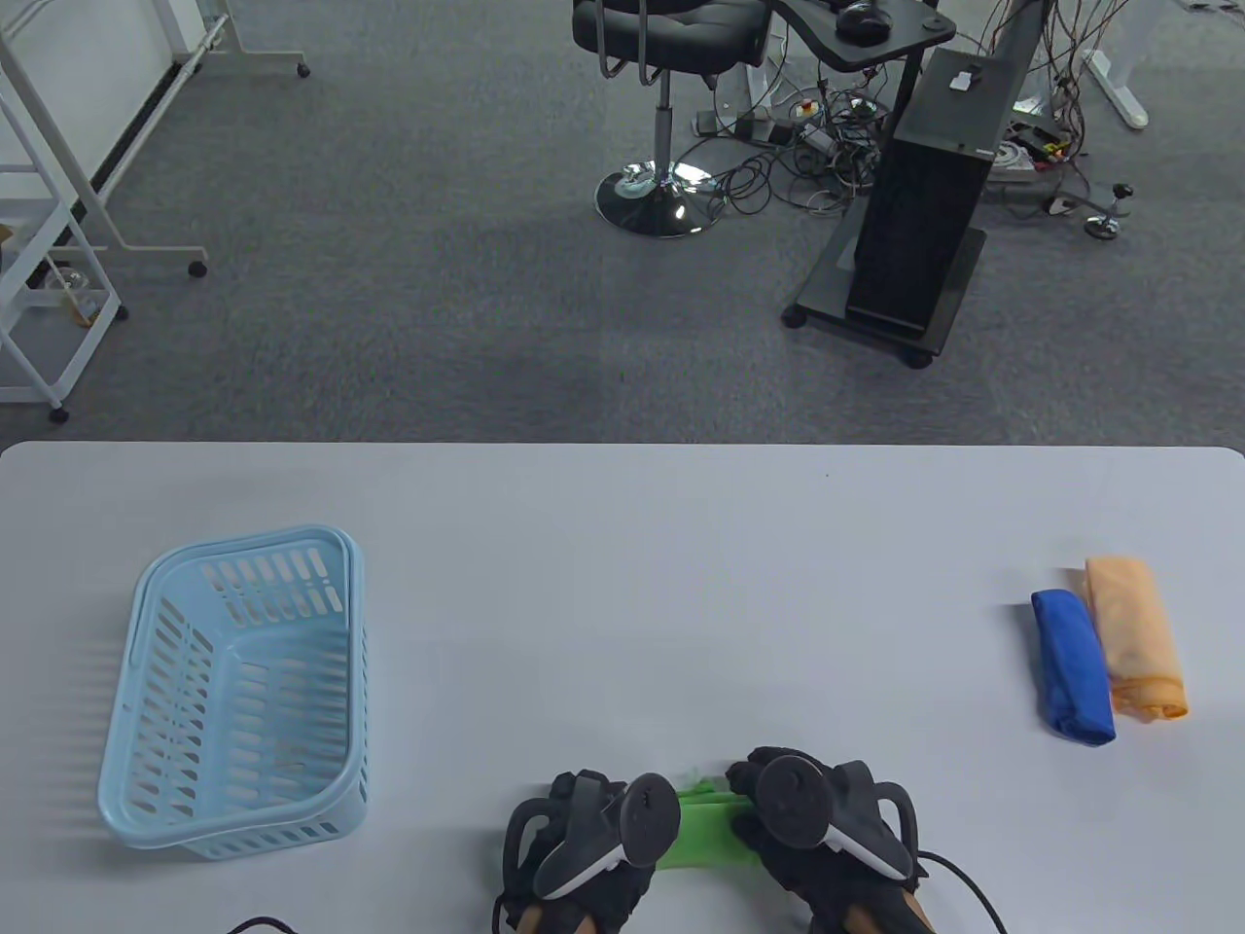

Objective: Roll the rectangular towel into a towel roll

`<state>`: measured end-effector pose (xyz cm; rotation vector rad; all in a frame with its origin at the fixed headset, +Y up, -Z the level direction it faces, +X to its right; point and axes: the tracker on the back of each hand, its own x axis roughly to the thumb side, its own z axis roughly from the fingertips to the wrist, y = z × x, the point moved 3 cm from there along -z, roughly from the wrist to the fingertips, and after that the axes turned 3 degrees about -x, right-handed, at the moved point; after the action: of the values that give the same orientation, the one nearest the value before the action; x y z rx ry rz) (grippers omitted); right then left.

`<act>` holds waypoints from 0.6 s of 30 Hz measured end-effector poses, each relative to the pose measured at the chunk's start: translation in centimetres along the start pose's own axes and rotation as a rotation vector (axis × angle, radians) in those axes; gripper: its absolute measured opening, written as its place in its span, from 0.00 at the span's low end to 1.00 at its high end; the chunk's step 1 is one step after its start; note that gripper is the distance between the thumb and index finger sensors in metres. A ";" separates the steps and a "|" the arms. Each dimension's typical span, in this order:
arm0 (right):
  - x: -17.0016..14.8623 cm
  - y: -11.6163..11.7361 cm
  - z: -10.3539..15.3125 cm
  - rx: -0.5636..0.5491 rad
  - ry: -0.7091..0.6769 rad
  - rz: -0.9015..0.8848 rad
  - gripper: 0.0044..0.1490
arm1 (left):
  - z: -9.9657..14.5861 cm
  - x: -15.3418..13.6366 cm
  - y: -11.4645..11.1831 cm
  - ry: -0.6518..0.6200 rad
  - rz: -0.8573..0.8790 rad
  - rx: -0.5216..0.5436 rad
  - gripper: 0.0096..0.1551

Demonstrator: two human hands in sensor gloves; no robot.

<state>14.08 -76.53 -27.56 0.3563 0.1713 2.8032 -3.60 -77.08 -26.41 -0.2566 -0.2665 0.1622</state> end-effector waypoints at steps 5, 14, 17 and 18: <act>0.5 0.5 0.1 0.028 -0.061 -0.004 0.41 | 0.0 -0.6 0.1 0.043 0.024 0.041 0.35; 0.4 1.5 -0.4 0.090 -0.017 0.155 0.48 | 0.2 0.5 0.2 -0.098 0.005 0.029 0.43; 0.4 1.5 -0.4 0.088 -0.014 0.148 0.46 | 0.0 0.3 -0.3 -0.053 -0.039 -0.051 0.48; 0.6 1.4 -0.4 0.102 -0.015 0.141 0.45 | -0.1 0.2 -0.5 -0.062 -0.049 -0.066 0.48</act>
<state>13.05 -77.65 -27.57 0.4283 0.2978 2.9364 -3.30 -77.53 -26.27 -0.3105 -0.3396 0.1129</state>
